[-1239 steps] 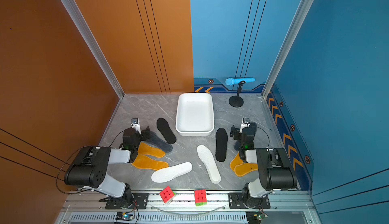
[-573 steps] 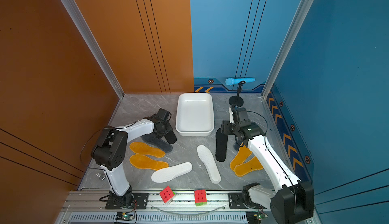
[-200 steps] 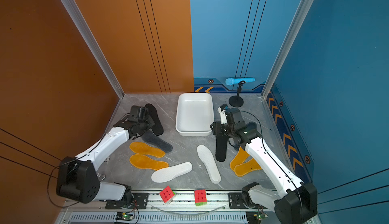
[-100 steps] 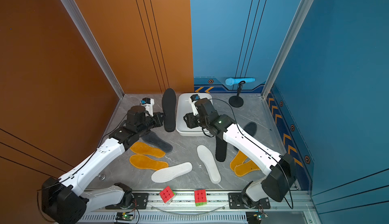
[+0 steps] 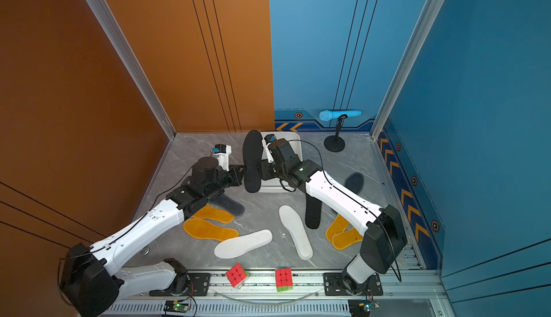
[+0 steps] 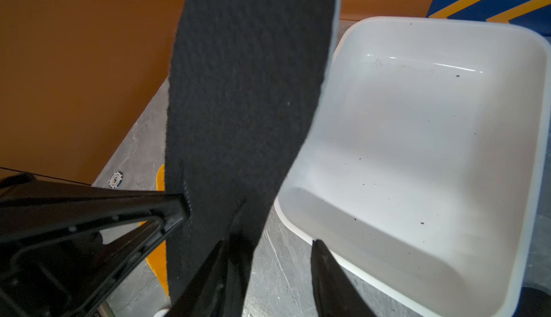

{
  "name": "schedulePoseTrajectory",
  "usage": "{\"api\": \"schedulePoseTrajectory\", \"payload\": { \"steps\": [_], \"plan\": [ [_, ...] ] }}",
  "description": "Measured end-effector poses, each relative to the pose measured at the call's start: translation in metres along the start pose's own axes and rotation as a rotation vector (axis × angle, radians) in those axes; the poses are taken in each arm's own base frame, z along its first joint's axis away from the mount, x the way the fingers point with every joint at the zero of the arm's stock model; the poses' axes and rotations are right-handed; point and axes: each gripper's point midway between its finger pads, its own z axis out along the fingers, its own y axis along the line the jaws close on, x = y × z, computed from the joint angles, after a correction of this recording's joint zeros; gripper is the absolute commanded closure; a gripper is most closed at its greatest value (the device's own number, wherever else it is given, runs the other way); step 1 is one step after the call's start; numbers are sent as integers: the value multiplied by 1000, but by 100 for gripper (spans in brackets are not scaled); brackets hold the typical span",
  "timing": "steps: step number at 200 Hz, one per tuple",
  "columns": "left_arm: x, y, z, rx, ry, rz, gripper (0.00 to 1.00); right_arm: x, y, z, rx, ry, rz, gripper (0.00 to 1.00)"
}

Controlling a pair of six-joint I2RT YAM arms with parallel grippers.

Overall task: Put the insoles into the storage box
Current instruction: Pick up the insole from the center of the board.

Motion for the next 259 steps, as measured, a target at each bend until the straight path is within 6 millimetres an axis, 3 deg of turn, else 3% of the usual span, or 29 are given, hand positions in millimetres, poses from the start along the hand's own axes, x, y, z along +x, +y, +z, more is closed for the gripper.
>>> {"api": "schedulePoseTrajectory", "payload": {
  "steps": [55,122,198,259],
  "plan": [
    [-5,1,2,-8,-27,-20,100,-8,-19,3,-32,-43,95,62],
    [-7,7,4,-27,-53,-44,100,-17,-2,3,-137,-74,112,63],
    [2,24,6,-50,-57,-93,100,-1,-10,9,-143,-50,124,64],
    [-3,23,5,-41,-80,-116,100,-2,4,3,-223,-41,114,65]
  ]
}}
